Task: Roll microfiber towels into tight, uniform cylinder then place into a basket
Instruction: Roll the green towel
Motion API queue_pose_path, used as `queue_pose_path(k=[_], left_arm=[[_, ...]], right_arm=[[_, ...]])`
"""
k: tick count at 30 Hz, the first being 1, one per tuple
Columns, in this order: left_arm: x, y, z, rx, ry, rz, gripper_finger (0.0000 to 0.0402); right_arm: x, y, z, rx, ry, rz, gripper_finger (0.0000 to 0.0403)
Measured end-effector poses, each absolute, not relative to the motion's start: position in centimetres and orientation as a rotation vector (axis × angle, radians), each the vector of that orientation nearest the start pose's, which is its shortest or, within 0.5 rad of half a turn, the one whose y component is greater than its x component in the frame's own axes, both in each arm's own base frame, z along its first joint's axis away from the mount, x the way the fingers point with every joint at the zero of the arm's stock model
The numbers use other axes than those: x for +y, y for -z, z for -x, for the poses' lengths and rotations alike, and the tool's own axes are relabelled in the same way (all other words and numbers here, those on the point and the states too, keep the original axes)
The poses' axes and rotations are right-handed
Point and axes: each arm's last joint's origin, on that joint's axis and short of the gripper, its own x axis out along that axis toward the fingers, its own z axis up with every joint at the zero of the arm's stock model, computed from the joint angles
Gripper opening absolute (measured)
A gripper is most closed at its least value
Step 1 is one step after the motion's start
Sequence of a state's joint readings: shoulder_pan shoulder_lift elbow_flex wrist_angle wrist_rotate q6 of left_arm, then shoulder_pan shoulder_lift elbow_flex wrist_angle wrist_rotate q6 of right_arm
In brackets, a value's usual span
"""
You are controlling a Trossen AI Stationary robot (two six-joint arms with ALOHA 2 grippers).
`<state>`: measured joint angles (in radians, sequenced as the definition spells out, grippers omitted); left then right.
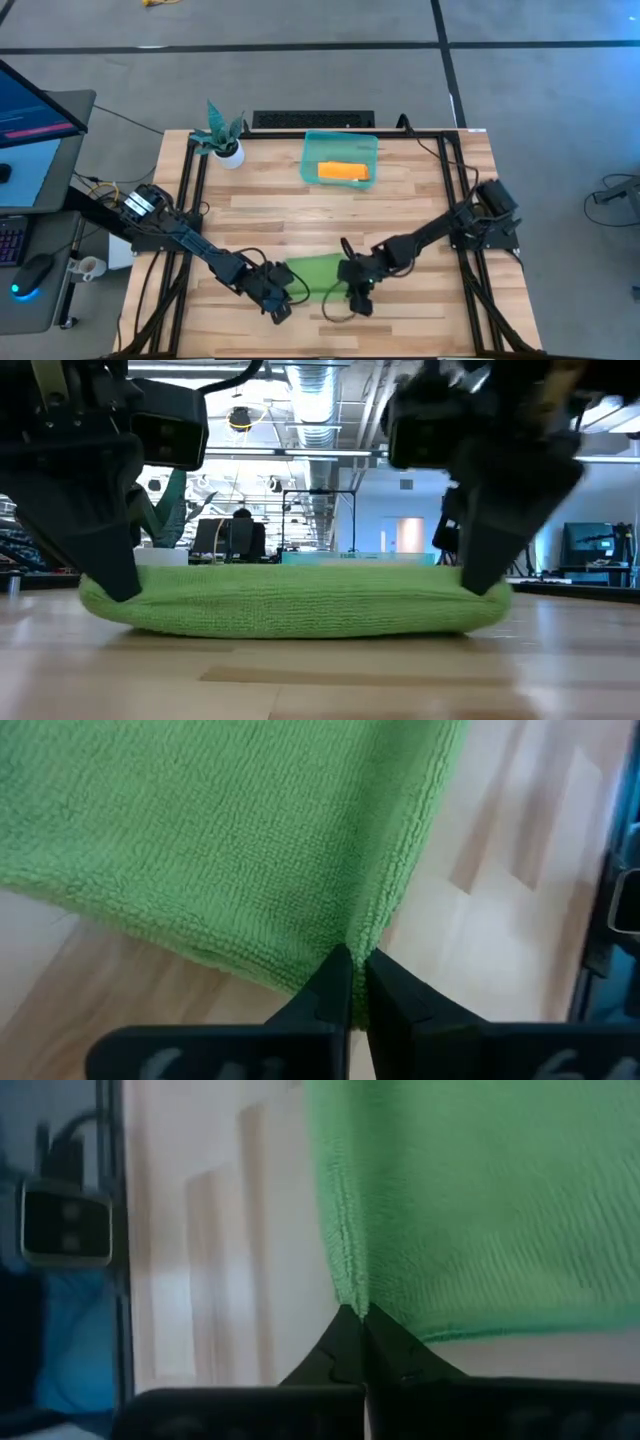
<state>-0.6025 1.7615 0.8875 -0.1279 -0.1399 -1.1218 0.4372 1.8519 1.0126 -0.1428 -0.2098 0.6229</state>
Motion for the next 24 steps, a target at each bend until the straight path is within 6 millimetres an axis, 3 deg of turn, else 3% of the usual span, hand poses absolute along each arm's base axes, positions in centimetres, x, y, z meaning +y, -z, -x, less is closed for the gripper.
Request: queue_pose_path(k=[5,15,24], left_arm=[[-17.7,-13.2,-27.1,1.040,-0.173,0.666,0.0003],[-17.6,-13.2,-27.1,1.049,-0.163,0.653,0.0005],[-17.5,-13.2,-27.1,1.043,-0.133,0.579,0.0003]], right_arm=[[12.8,-13.3,-32.7,1.191,-0.166,-0.587,0.0011],[8.7,-13.5,-33.9,1.237,-0.190,-0.823,0.0008],[5.2,-12.8,-34.6,1.244,-0.032,-1.041,0.0005]])
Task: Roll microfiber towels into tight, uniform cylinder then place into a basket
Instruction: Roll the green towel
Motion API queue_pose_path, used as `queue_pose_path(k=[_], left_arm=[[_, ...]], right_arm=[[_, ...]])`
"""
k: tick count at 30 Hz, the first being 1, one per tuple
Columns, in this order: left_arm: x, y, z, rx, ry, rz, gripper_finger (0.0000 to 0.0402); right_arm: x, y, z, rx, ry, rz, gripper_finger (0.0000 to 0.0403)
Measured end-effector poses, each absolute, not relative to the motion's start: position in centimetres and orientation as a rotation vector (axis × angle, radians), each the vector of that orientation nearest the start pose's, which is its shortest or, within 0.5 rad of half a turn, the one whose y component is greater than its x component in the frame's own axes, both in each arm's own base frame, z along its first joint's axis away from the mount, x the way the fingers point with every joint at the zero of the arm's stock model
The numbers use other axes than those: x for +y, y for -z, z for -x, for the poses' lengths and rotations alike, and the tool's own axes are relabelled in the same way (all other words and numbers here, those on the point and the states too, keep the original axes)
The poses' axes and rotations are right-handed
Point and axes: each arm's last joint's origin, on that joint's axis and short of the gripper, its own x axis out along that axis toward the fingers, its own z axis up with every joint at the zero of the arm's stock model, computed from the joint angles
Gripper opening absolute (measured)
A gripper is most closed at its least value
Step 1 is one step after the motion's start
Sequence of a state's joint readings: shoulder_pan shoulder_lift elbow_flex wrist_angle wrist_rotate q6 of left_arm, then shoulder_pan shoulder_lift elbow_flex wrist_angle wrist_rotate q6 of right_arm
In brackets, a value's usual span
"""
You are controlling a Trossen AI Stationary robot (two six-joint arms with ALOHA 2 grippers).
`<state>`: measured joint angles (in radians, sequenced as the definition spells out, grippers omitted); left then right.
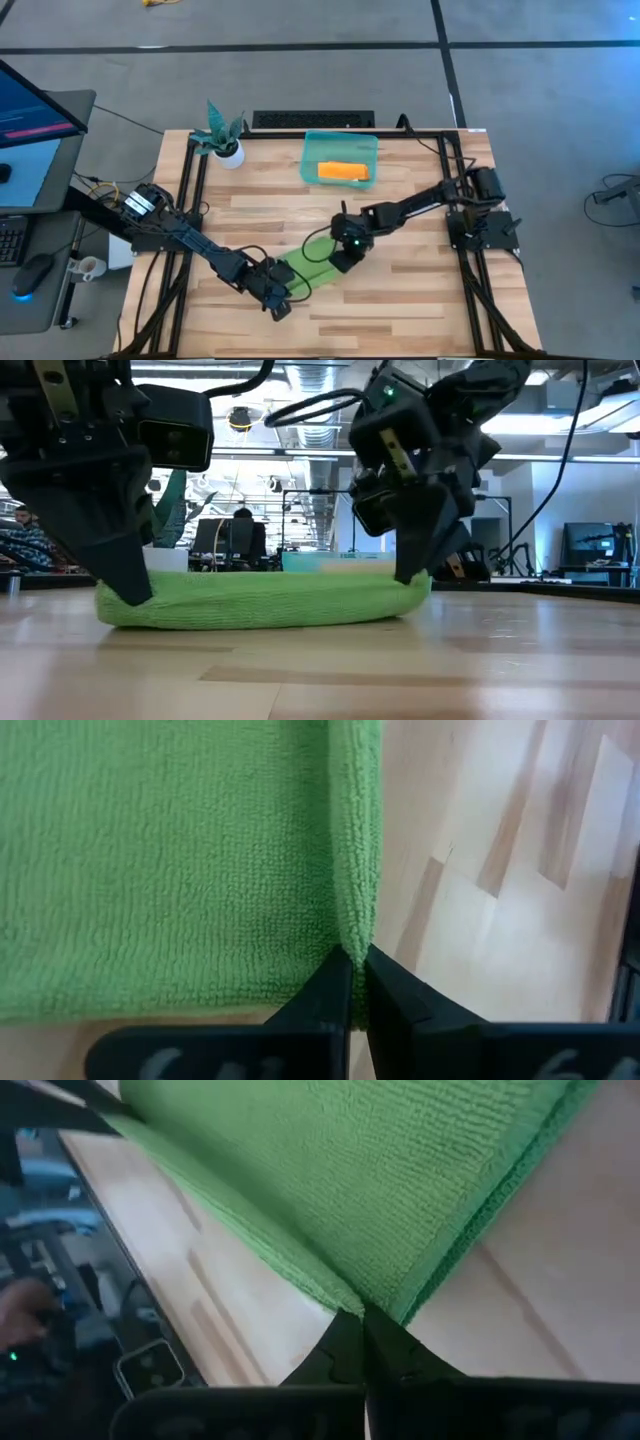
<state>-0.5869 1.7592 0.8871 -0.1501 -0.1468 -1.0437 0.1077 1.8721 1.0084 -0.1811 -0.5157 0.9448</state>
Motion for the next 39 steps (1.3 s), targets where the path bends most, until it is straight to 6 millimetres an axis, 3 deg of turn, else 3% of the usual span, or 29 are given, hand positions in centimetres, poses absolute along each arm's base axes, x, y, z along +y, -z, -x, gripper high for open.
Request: queue_pose_path(k=[6,13,17,26,32,39], left_arm=[[-17.5,-13.1,-27.1,1.046,-0.109,0.518,0.0003],[-18.1,-13.3,-26.9,1.069,-0.043,0.525,0.0003],[-18.1,-13.3,-26.9,1.074,-0.041,0.539,0.0003],[-18.0,-13.1,-26.9,1.087,-0.060,0.564,0.0003],[-17.8,-13.1,-26.8,1.110,-0.068,0.554,0.0003],[-17.7,-13.0,-26.8,1.089,-0.062,0.485,0.0018]], right_arm=[[4.8,-13.1,-35.0,1.221,-0.036,-1.143,0.0015],[9.8,-13.7,-34.6,1.292,-0.177,-1.186,0.0006],[10.9,-13.6,-34.2,1.313,-0.168,-1.185,0.0012],[8.7,-10.3,-34.6,1.376,-0.088,-1.272,0.0010],[7.1,-10.4,-34.7,1.366,-0.058,-1.311,0.0005],[6.8,-10.4,-34.7,1.377,-0.019,-1.356,0.0010]])
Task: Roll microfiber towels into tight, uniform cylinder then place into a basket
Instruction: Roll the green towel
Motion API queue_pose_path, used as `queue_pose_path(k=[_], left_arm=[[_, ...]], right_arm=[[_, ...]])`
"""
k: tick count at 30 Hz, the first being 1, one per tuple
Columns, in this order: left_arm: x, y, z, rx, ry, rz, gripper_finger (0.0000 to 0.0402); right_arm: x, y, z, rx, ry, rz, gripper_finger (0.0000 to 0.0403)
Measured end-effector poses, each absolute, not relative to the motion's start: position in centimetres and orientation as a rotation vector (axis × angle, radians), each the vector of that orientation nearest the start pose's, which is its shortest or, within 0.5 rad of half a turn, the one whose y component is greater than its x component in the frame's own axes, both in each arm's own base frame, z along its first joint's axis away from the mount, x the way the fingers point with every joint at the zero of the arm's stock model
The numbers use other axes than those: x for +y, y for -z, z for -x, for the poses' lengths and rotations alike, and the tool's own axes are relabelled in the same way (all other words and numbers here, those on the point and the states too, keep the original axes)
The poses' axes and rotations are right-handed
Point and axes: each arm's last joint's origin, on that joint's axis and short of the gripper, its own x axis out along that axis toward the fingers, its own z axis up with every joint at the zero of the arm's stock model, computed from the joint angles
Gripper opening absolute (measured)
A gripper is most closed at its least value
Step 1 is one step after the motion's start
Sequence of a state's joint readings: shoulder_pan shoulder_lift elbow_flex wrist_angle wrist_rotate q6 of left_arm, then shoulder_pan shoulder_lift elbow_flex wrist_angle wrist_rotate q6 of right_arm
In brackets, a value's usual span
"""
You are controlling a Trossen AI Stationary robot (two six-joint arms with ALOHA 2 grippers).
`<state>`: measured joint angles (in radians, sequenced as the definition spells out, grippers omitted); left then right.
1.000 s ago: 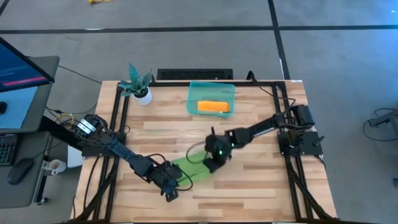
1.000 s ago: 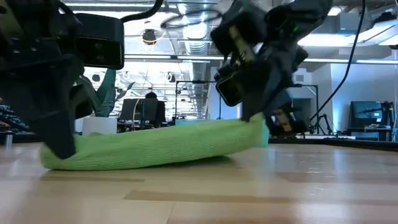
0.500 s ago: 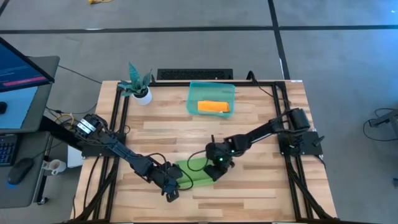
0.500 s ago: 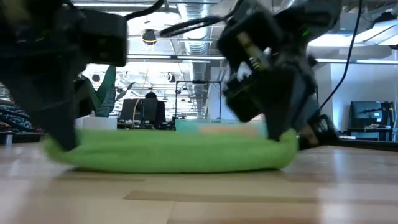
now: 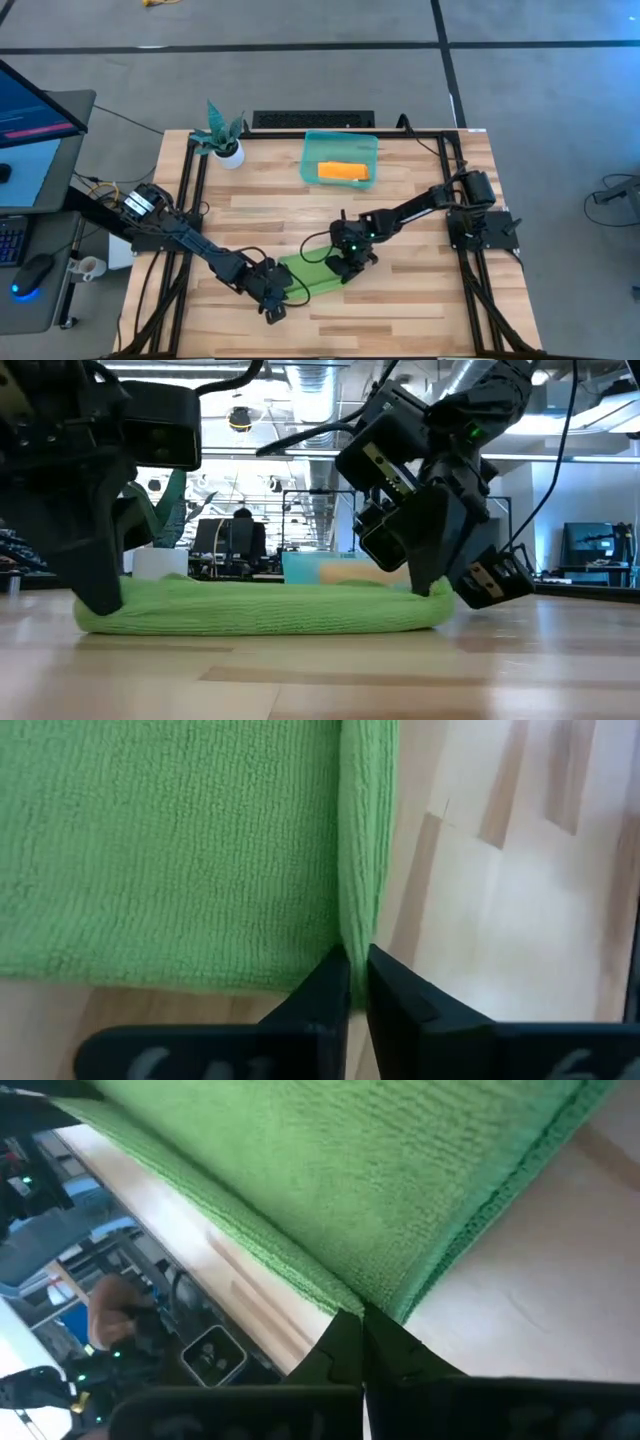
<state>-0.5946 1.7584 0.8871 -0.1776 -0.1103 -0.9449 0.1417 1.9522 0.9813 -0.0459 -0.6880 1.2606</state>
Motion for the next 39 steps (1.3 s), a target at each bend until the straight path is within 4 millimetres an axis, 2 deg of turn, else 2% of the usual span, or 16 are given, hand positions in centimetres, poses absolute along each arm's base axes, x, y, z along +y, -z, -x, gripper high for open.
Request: queue_pose_path(k=[10,14,18,21,24,27,39], left_arm=[[-17.7,-12.9,-26.5,1.110,-0.038,0.435,0.0096],[-18.1,-13.0,-26.5,1.094,-0.005,0.415,0.0110],[-19.9,-14.2,-26.4,0.994,0.043,0.287,0.0098],[-21.8,-15.8,-26.4,0.861,0.092,0.114,0.0082],[-22.9,-16.9,-26.6,0.726,0.105,0.016,0.0066],[-22.6,-17.2,-27.1,0.683,0.094,-0.024,0.0050],[-19.5,-16.0,-28.6,0.761,0.079,0.008,0.0004]], right_arm=[[6.8,-10.1,-34.3,1.420,0.006,-1.350,0.0010],[6.8,-10.1,-34.3,1.414,0.001,-1.342,0.0007],[6.8,-10.1,-34.4,1.404,-0.005,-1.331,0.0007],[6.8,-10.1,-34.4,1.401,-0.006,-1.330,0.0010],[6.8,-10.1,-34.4,1.400,-0.007,-1.329,0.0009],[6.8,-10.1,-34.4,1.398,-0.008,-1.327,0.0008],[6.8,-10.2,-34.5,1.390,-0.023,-1.313,0.0009]])
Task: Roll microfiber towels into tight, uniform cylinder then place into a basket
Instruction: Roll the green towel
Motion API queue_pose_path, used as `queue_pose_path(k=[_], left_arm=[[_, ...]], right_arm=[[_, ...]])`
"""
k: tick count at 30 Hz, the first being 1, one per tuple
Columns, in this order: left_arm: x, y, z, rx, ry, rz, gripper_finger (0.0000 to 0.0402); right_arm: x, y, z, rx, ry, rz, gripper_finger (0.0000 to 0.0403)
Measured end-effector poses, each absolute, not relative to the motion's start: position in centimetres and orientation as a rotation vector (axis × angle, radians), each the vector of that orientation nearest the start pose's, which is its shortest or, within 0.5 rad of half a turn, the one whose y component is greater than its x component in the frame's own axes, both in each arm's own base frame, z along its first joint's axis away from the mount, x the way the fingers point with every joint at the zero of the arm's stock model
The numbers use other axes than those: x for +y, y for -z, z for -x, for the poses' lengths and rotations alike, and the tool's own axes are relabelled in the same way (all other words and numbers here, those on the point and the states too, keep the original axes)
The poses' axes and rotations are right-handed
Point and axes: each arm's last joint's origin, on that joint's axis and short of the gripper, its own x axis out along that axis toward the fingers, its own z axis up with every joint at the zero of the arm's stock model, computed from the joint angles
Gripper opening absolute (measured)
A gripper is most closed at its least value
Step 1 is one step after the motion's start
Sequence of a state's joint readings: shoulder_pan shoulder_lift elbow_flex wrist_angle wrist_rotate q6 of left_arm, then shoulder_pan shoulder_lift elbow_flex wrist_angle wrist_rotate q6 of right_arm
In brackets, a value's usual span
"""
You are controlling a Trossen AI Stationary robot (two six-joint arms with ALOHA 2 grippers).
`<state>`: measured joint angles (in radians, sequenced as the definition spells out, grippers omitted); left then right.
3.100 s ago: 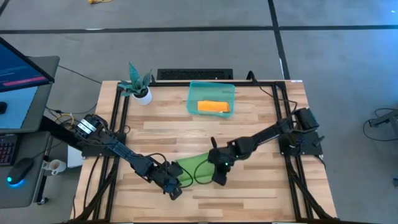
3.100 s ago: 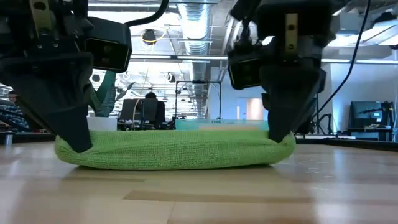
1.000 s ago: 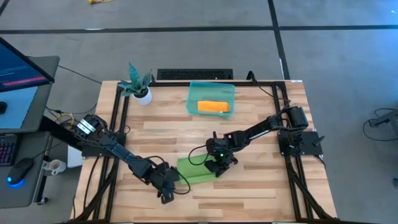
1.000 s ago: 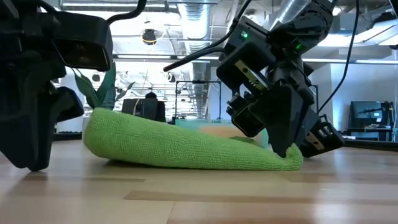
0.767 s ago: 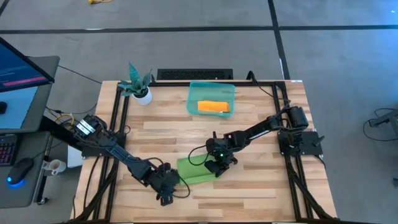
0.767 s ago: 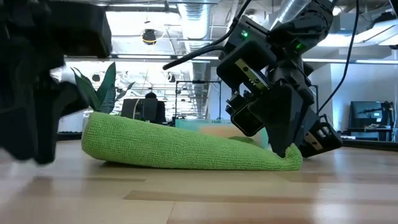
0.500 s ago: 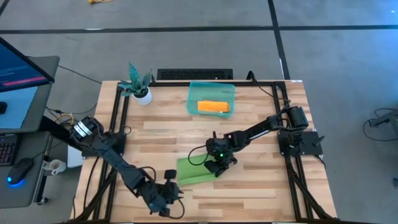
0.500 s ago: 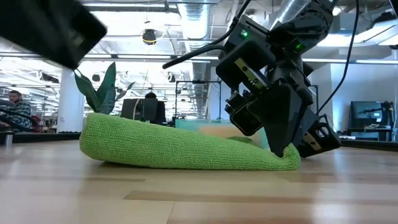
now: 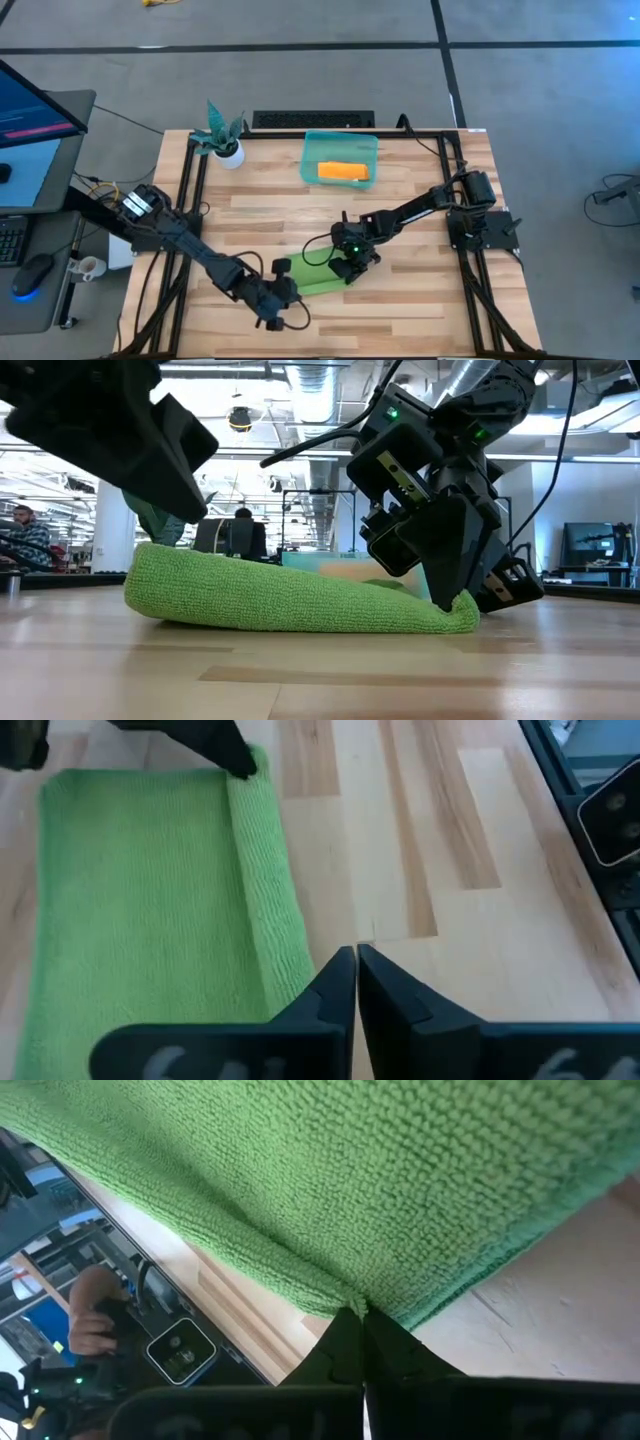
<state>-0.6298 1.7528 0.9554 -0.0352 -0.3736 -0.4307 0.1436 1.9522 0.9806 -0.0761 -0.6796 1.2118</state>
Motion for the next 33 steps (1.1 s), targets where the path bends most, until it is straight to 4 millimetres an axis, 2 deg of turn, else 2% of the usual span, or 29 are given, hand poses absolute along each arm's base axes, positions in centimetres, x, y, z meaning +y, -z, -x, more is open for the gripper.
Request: queue_pose_path(k=[5,10,17,25,33], left_arm=[[-18.7,-15.7,-28.8,0.804,0.070,0.016,0.0000],[-18.0,-14.1,-29.2,0.856,0.051,0.035,0.0000],[-17.3,-13.6,-28.7,0.899,-0.078,0.050,0.0000],[-17.9,-11.0,-28.7,0.970,-0.111,0.082,0.0000],[-18.2,-10.6,-28.2,0.983,-0.145,0.061,0.0000]], right_arm=[[6.8,-10.2,-34.5,1.389,-0.024,-1.313,0.0008],[6.8,-10.2,-34.5,1.390,-0.025,-1.311,0.0010],[6.8,-10.2,-34.5,1.389,-0.029,-1.306,0.0008],[6.8,-10.2,-34.6,1.373,-0.034,-1.294,0.0018],[6.8,-10.2,-34.6,1.351,-0.044,-1.229,0.0058]])
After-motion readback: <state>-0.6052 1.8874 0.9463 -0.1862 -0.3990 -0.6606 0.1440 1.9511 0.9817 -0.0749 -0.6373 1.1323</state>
